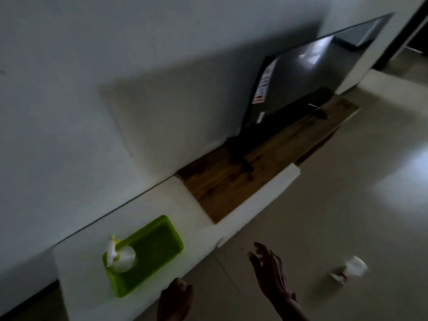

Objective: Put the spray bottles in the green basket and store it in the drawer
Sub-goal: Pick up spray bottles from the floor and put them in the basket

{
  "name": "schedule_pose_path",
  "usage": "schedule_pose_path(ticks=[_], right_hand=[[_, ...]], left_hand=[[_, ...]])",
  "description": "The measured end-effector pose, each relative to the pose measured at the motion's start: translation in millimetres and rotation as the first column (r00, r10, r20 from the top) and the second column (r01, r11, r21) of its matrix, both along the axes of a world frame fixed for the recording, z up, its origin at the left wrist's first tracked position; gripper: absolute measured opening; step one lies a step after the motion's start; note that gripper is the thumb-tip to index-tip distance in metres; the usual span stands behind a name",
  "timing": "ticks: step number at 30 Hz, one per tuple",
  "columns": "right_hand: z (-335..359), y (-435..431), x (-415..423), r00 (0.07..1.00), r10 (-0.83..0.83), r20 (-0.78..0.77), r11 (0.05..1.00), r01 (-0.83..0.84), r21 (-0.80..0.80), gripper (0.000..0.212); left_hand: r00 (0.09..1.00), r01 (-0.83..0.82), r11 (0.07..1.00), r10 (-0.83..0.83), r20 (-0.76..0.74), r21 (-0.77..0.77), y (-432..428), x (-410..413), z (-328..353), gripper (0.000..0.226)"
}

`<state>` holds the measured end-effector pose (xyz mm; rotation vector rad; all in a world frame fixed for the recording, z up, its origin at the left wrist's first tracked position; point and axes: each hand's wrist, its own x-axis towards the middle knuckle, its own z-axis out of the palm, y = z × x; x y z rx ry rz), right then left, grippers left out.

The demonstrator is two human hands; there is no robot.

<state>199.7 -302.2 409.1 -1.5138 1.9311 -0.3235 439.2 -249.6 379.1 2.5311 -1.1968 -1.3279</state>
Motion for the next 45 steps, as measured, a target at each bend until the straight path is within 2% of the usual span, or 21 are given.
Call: schedule_pose_path(ticks=[7,12,21,24,29,32,34,38,45], right_hand=[[-20.2,86.7,-156.7,0.984,-0.176,-0.019,0.982,0.177,0.060,0.050],[-25.0,162.6,-277.0,0.956,-0.294,-0.012,0.951,0.294,0.093,0.041],[-33.8,284.0,-453.9,0.866,-0.494,-0.076,0.847,0.499,0.184,0.036],[-43.2,309.9,-480.5,0.844,-0.526,-0.102,0.817,0.535,0.216,0.032],[-72.6,340.3,-501.4,0.853,-0.505,-0.133,0.799,0.520,0.301,0.023],[-92.5,348.3,-510.1,0.876,-0.458,-0.151,0.799,0.480,0.363,0.031],[-113.0,349.5,-518.3,0.892,-0.422,-0.159,0.803,0.450,0.391,0.034],[-169.4,342.0,-536.2,0.908,-0.383,-0.170,0.792,0.418,0.445,0.036],[-292.6,320.3,-558.2,0.961,-0.216,-0.171,0.791,0.275,0.546,0.044]], left_hand=[[0.972,0.233,0.972,-0.233,0.034,0.000,14.2,-140.2,8.3,0.027],[0.925,0.378,0.923,-0.380,0.019,0.071,51.7,-262.7,8.2,0.024],[0.750,0.660,0.751,-0.657,-0.079,0.025,99.4,-466.9,6.1,0.012],[0.707,0.705,0.709,-0.701,-0.097,0.014,102.8,-505.5,-0.7,0.026],[0.658,0.752,0.657,-0.743,-0.121,0.052,97.1,-553.2,-26.4,0.027],[0.651,0.758,0.646,-0.747,-0.130,0.085,90.8,-573.7,-54.8,0.017],[0.641,0.768,0.630,-0.754,-0.144,0.115,87.9,-585.3,-87.0,0.021],[0.594,0.804,0.568,-0.782,-0.189,0.177,83.9,-604.6,-158.4,0.035],[0.564,0.822,0.526,-0.806,-0.181,0.216,77.2,-637.7,-262.0,0.031]])
